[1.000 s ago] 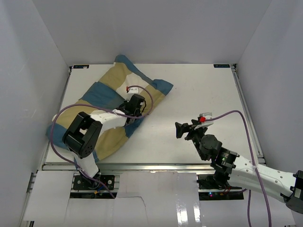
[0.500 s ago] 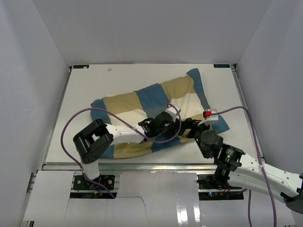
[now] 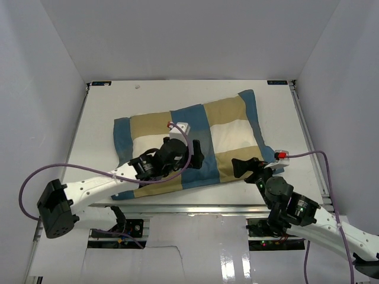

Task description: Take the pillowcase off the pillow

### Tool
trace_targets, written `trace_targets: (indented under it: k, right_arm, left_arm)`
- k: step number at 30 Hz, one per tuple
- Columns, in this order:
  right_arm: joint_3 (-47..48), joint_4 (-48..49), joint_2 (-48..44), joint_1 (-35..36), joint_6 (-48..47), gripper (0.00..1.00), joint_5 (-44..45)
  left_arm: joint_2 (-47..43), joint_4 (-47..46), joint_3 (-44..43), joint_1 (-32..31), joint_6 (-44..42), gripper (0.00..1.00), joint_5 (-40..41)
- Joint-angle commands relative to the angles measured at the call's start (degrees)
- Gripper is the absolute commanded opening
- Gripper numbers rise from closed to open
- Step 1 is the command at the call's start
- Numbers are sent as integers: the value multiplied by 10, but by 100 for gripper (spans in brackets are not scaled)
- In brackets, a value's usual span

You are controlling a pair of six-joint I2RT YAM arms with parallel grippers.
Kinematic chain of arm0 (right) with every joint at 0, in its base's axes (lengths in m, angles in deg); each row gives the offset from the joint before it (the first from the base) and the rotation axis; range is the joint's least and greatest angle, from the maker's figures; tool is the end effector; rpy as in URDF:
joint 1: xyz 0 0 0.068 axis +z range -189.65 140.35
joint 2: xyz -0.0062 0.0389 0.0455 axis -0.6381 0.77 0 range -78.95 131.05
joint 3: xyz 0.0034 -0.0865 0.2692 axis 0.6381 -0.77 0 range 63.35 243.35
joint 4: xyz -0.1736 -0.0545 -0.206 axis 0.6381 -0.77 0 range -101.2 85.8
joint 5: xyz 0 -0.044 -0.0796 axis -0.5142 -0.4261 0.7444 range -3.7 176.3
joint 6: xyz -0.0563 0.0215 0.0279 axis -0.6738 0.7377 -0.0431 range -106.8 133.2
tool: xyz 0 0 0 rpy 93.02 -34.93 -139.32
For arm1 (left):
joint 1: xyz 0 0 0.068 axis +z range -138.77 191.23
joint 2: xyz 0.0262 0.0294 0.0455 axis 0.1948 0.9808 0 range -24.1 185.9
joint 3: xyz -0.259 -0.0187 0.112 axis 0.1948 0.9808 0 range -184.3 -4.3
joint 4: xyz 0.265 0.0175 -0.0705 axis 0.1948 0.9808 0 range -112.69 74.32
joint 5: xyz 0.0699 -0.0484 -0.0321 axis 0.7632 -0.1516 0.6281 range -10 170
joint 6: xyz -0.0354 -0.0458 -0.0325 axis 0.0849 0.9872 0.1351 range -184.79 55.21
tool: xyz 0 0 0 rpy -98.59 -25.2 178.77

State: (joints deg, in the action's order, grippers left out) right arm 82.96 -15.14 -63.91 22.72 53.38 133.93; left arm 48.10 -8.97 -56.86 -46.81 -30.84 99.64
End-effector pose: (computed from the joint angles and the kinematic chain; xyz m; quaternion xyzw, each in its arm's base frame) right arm 0.0889 0.0862 0.2529 0.1330 0.7209 0.2875 0.6163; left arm 0.1757 -0.2482 0.2762 0.1019 0.8652 -0.2320 0.4328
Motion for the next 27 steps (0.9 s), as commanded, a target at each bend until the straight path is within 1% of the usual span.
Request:
trace_targets:
  k: [1,3,4,5,6,7,9,11,13,14,15,16,19,20,21,23,25,26,27]
  right_arm:
    - [-24,-23,19,2,56,92,10]
    - [-28,-24,68,2,68,92,3]
    - [-29,-26,88,2,79,92,0]
    - [-29,-29,125,2,88,92,0]
    - [-29,-35,143,2,96,92,-1]
    - [-29,-35,158,1,115,92,-7]
    - [-32,-33,196,-1,132,91,-14]
    - [-31,-33,231,-6,152,90,-12]
    - [-31,-19,255,-13,169,90,-25]
    - [-36,2,281,-15,156,90,-39]
    - [-44,21,294,-16,151,90,-67]
    - [-46,40,319,-20,150,90,-76]
    - [-52,48,343,-21,165,90,-91]
    - [-57,56,346,-21,166,90,-96]
    - [-73,64,343,-21,167,90,-105]
    - [-91,86,329,-21,166,90,-106]
    - [-108,87,301,-21,164,90,-99]
    - [-113,86,293,-21,160,90,-96]
    - [-124,86,270,-22,155,90,-86]
  left_arm:
    - [-68,111,55,17,94,98,103]
    - [-105,139,85,34,146,98,113]
    - [-143,145,115,54,155,98,106]
    - [-162,152,129,62,163,98,100]
    - [-179,167,143,68,184,98,93]
    - [-212,171,173,76,189,98,77]
    - [-239,163,202,78,199,98,55]
    - [-254,144,236,80,197,98,54]
    - [-242,134,245,97,192,98,57]
    - [-218,112,248,107,187,98,49]
    - [-203,93,251,129,176,98,35]
    - [-173,49,252,142,149,98,1]
    - [-126,0,229,162,118,98,-17]
    - [-95,-17,216,163,93,98,-13]
    - [-80,-22,187,164,82,98,-10]
    - [-51,-12,153,166,62,98,-7]
    - [-25,13,111,166,64,98,-7]
    - [-24,59,101,166,97,98,-2]
    - [-38,78,98,165,112,98,14]
